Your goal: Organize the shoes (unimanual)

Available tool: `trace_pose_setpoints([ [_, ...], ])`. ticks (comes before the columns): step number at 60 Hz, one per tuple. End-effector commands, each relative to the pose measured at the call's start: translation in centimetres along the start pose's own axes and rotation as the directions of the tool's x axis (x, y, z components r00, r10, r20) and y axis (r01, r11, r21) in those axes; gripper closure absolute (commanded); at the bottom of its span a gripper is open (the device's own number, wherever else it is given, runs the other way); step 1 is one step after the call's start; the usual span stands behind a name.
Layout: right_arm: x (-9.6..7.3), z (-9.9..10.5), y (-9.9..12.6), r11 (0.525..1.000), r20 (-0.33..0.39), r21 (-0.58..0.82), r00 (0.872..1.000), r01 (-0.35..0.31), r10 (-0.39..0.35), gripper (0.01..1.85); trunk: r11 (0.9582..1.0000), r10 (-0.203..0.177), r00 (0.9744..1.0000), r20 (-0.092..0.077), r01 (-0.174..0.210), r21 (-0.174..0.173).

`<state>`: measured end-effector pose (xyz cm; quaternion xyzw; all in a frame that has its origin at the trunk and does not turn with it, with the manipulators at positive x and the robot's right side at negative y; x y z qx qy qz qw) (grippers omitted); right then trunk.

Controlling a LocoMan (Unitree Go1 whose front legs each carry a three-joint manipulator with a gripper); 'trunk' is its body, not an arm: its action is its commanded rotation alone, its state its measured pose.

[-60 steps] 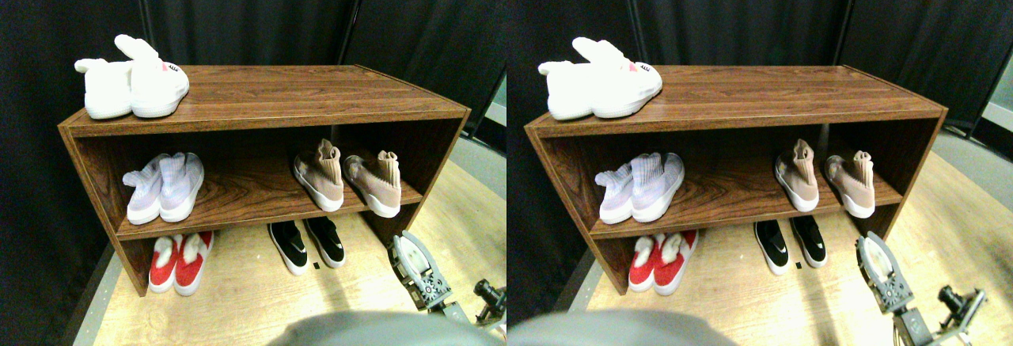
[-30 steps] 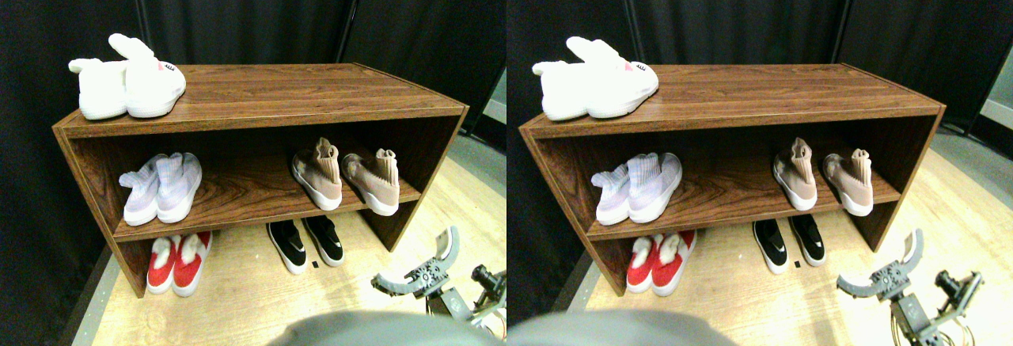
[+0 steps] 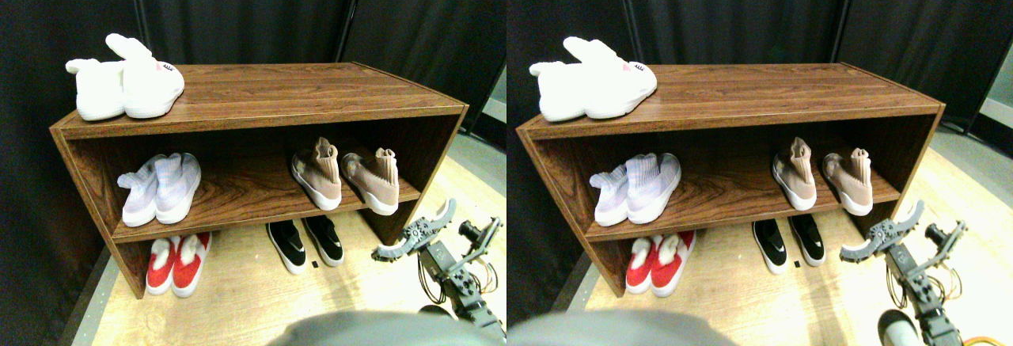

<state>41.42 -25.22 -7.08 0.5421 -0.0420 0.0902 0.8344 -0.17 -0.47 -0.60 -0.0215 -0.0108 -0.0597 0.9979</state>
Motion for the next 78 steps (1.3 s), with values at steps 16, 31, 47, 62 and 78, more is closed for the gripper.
trace_pose_setpoints([
  [16, 3.6, 0.2, -1.8, 0.993, -0.017, 0.068, 0.995, 0.095, -0.094, 0.02, 0.9993, 0.019, 0.9998, -0.004, -0.019, -0.031],
  [31, 5.9, -0.4, -3.3, 0.979, -0.013, 0.138, 0.989, 0.149, -0.148, 0.04, 0.9985, 0.036, 0.9993, -0.006, -0.037, -0.04],
  [47, 7.6, -0.7, -4.6, 0.965, 0.003, 0.181, 0.981, 0.188, -0.192, 0.09, 0.9977, 0.052, 0.9986, -0.009, -0.053, -0.042],
  [62, 7.3, -0.5, -4.5, 0.973, -0.002, 0.145, 0.983, 0.181, -0.183, 0.08, 0.9981, 0.048, 0.9988, -0.013, -0.049, -0.037],
  [78, 5.2, -0.4, -2.9, 0.981, -0.032, 0.137, 0.99, 0.139, -0.136, 0.08, 0.9988, 0.038, 0.9992, -0.013, -0.039, -0.03],
])
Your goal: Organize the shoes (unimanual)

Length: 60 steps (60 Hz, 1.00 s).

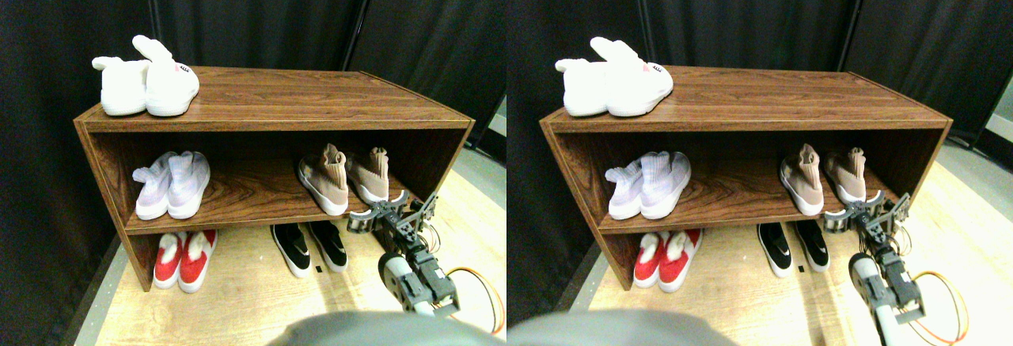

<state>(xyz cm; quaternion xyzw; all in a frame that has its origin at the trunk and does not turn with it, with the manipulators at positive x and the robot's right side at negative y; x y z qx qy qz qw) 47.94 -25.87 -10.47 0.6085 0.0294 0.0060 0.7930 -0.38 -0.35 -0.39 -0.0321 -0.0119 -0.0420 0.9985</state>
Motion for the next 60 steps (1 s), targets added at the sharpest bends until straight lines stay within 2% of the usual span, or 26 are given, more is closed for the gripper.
trace_pose_setpoints([
  [1, -1.1, -0.1, 1.5, 0.997, -0.016, -0.026, 0.997, -0.079, 0.078, 0.08, 1.0, 0.003, 0.9999, -0.017, -0.003, -0.009],
  [14, -4.1, 0.1, 2.4, 0.991, -0.065, -0.036, 0.989, -0.132, 0.13, 0.11, 1.0, -0.003, 1.0, -0.008, 0.003, -0.009],
  [22, -5.7, 0.4, 2.6, 0.987, -0.066, -0.013, 0.985, -0.158, 0.157, 0.18, 0.9999, -0.006, 1.0, -0.005, 0.006, -0.008],
  [30, -7.0, 1.0, 2.8, 0.982, -0.048, -0.048, 0.982, -0.184, 0.182, 0.21, 0.9999, -0.016, 0.9999, -0.001, 0.016, -0.003],
  [38, -8.2, 1.9, 3.2, 0.971, 0.002, -0.106, 0.977, -0.214, 0.215, 0.6, 0.9998, -0.022, 0.9998, 0.003, 0.022, -0.001],
  [41, -8.7, 2.4, 3.5, 0.968, 0.055, -0.119, 0.972, -0.219, 0.227, 0.86, 0.9998, -0.022, 0.9998, 0.003, 0.022, -0.001],
  [43, -8.8, 3.1, 3.6, 0.963, 0.096, -0.146, 0.966, -0.226, 0.241, 1.14, 0.9996, -0.029, 0.9996, 0.004, 0.029, 0.002],
  [44, -8.8, 3.2, 3.6, 0.962, 0.103, -0.152, 0.964, -0.229, 0.246, 1.22, 0.9996, -0.029, 0.9996, 0.004, 0.029, 0.002],
  [46, -8.8, 3.7, 3.8, 0.958, 0.17, -0.171, 0.951, -0.228, 0.257, 1.54, 0.9996, -0.029, 0.9996, 0.004, 0.029, 0.002],
  [48, -8.8, 4.0, 4.0, 0.957, 0.211, -0.18, 0.941, -0.228, 0.264, 1.72, 0.9994, -0.034, 0.9994, 0.007, 0.034, 0.003],
  [51, -8.9, 4.4, 4.1, 0.953, 0.217, -0.199, 0.937, -0.231, 0.272, 1.8, 0.9993, -0.038, 0.9992, 0.009, 0.038, 0.004],
  [60, -9.0, 6.0, 5.0, 0.937, 0.241, -0.22, 0.915, -0.273, 0.323, 1.8, 0.9989, -0.046, 0.9989, 0.011, 0.046, 0.005],
])
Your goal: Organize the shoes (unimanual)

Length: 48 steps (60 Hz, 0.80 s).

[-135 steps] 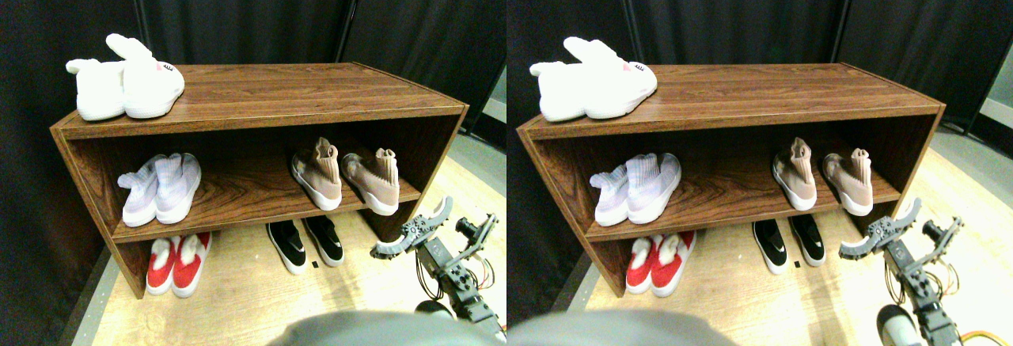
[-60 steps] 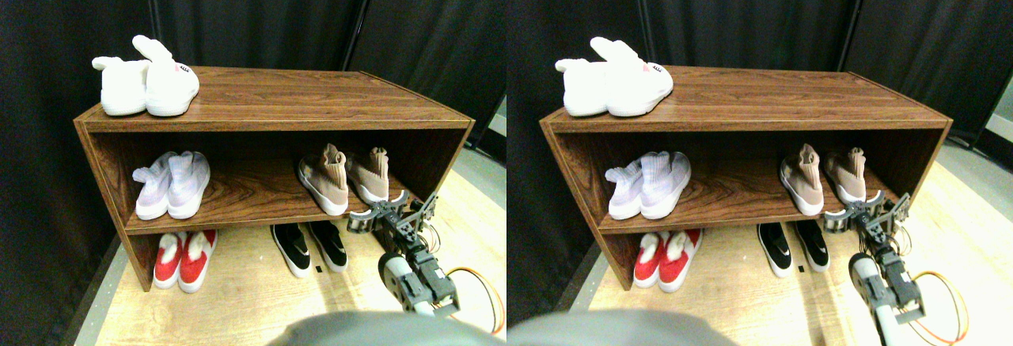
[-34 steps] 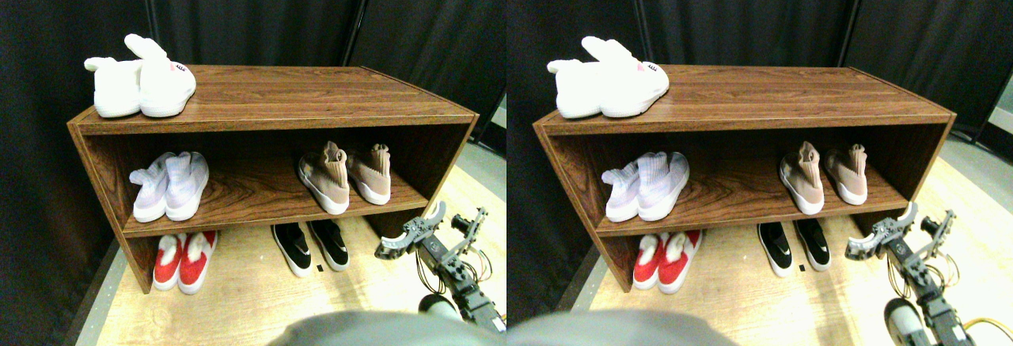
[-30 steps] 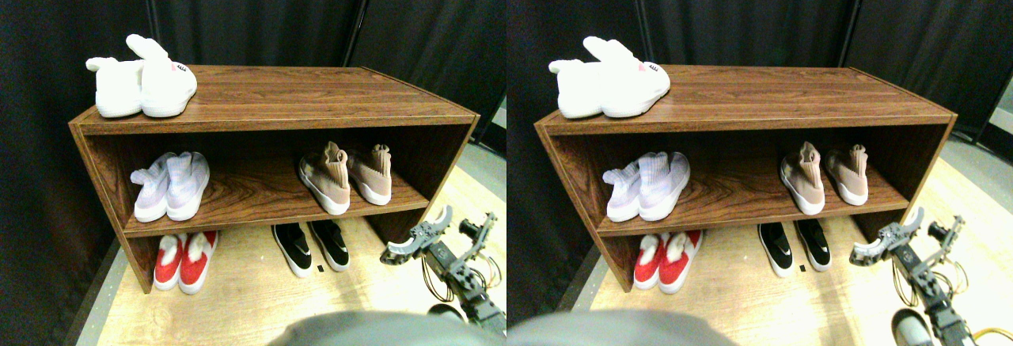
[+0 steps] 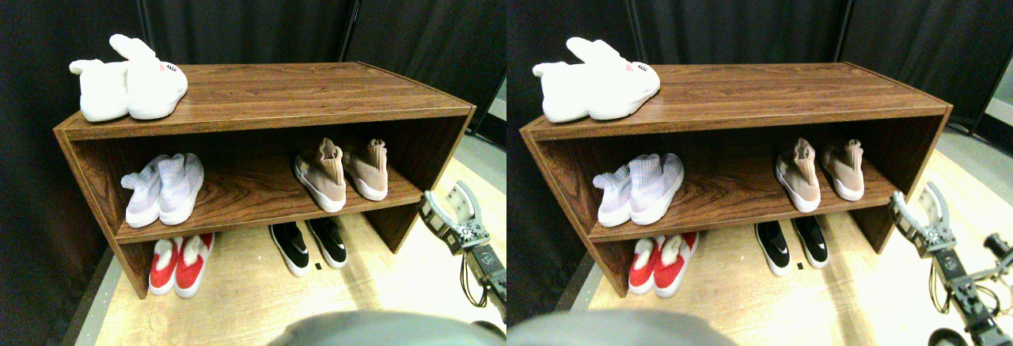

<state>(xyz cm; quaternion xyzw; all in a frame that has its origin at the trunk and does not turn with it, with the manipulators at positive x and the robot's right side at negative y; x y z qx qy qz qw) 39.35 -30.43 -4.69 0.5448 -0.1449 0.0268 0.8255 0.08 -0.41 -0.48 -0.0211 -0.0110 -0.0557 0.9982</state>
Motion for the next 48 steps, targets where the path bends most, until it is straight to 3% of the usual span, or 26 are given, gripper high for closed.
trace_pose_setpoints([
  [1, 0.5, 0.9, 0.8, 0.995, 0.018, -0.047, 0.996, -0.086, 0.087, 1.8, 0.9997, -0.018, 0.9997, 0.015, 0.018, -0.017],
  [6, 0.7, 1.6, 1.3, 0.994, 0.053, -0.062, 0.994, -0.095, 0.098, 1.8, 0.9996, -0.024, 0.9996, 0.018, 0.024, -0.015],
  [20, 2.8, 2.9, 1.4, 0.996, 0.058, -0.051, 0.995, -0.076, 0.078, 1.8, 0.9995, -0.029, 0.9993, 0.023, 0.029, -0.013],
  [28, 5.1, 3.0, 0.2, 1.0, 0.043, 0.015, 0.999, -0.026, 0.026, 1.8, 0.9996, -0.023, 0.9995, 0.02, 0.024, -0.015],
  [33, 6.1, 2.8, -0.5, 0.998, 0.074, 0.056, 0.997, 0.0, -0.004, 1.8, 0.9997, -0.013, 0.9998, 0.016, 0.013, -0.022],
  [36, 7.0, 2.7, -1.3, 0.998, 0.041, 0.056, 0.999, 0.011, -0.013, 1.8, 0.9997, -0.009, 0.9998, 0.015, 0.009, -0.025],
  [48, 9.4, 1.8, -3.7, 0.995, 0.02, 0.078, 0.998, 0.065, -0.067, 1.8, 0.9993, 0.008, 0.9999, 0.006, -0.008, -0.035],
])
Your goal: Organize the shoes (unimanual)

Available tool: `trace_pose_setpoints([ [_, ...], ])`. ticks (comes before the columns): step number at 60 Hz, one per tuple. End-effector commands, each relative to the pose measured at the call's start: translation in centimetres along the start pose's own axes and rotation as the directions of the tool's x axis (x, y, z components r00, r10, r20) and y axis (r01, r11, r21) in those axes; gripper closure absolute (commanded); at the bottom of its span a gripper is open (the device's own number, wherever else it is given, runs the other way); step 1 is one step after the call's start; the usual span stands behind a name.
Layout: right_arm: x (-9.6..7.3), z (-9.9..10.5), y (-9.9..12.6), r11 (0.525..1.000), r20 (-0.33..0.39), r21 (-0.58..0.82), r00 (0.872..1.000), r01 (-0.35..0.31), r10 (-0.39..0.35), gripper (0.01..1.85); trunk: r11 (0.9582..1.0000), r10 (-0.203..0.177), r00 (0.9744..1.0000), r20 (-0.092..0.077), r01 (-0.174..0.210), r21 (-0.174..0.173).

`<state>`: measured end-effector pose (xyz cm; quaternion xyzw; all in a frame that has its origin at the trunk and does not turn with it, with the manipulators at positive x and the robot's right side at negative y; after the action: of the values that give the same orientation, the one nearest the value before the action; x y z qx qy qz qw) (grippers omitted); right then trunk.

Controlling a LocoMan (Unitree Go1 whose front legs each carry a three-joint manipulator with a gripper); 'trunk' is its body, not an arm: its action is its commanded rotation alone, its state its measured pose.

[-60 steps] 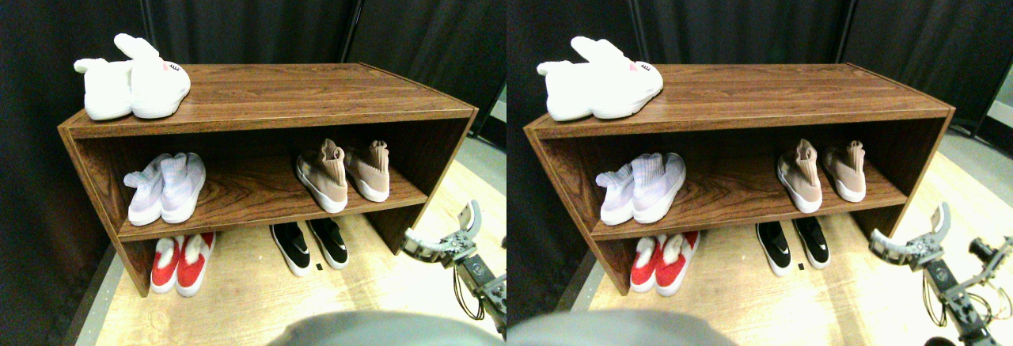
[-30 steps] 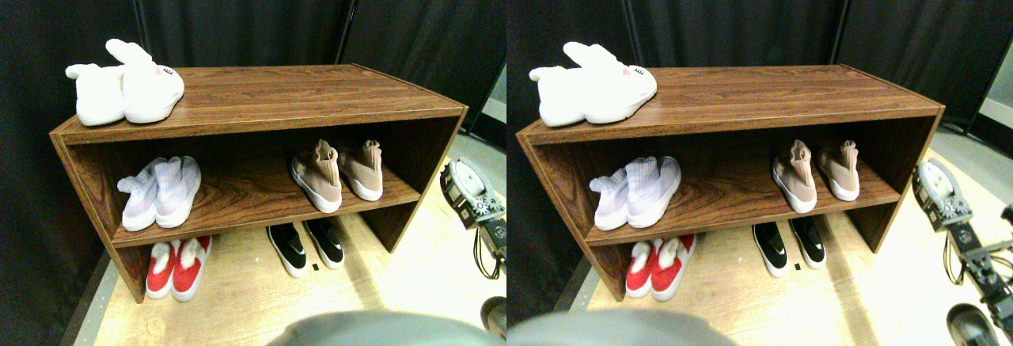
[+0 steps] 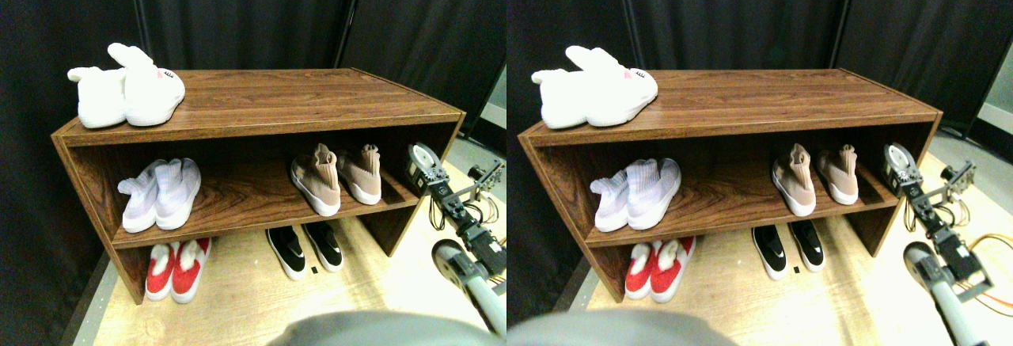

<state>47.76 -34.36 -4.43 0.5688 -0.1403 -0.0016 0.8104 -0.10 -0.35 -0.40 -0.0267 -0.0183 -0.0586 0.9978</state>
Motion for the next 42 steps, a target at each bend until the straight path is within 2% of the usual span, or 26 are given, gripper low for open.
trace_pose_setpoints([
  [1, 1.1, -0.2, -0.8, 0.999, 0.001, 0.045, 1.0, 0.02, -0.02, 1.8, 0.9996, 0.014, 0.9999, -0.009, -0.014, -0.025],
  [15, 3.3, -1.0, -2.7, 0.995, 0.049, 0.044, 0.994, 0.095, -0.097, 1.8, 0.9992, 0.027, 0.9995, -0.015, -0.028, -0.028],
  [24, 4.3, -1.6, -3.5, 0.99, 0.032, 0.06, 0.991, 0.129, -0.131, 1.8, 0.9985, 0.04, 0.999, -0.02, -0.041, -0.036],
  [42, 4.1, -3.4, -3.2, 0.99, -0.04, 0.047, 0.99, 0.136, -0.135, 1.8, 0.996, 0.068, 0.9974, -0.026, -0.069, -0.056],
])
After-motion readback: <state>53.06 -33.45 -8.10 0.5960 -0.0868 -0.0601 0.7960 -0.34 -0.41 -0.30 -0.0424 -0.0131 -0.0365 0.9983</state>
